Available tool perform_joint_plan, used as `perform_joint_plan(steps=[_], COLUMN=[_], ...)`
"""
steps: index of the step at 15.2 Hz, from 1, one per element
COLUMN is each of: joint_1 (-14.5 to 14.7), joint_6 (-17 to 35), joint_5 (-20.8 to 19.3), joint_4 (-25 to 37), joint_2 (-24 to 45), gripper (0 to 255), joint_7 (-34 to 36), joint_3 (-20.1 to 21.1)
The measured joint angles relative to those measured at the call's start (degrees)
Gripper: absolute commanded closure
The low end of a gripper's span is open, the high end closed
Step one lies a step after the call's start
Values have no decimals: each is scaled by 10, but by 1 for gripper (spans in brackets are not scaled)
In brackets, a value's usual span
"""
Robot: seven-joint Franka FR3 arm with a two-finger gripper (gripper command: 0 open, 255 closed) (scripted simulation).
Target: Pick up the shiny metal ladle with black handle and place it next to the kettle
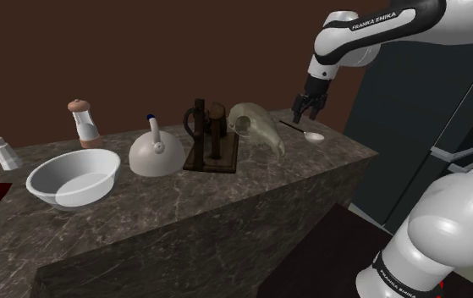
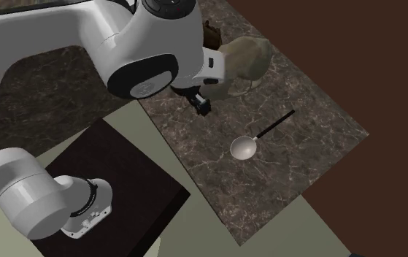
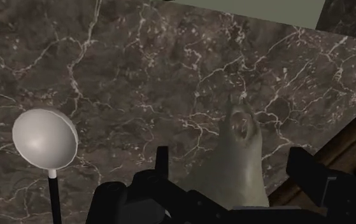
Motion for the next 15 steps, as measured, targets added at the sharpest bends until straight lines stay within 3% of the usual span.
perform_joint_plan(steps=[6, 15], joint_1=[-11, -51], joint_6=[45, 73], joint_5=[34, 132], joint_4=[65, 209], joint_2=[111, 302], gripper=[0, 0], joint_7=[-55, -148], joint_3=[-45, -84])
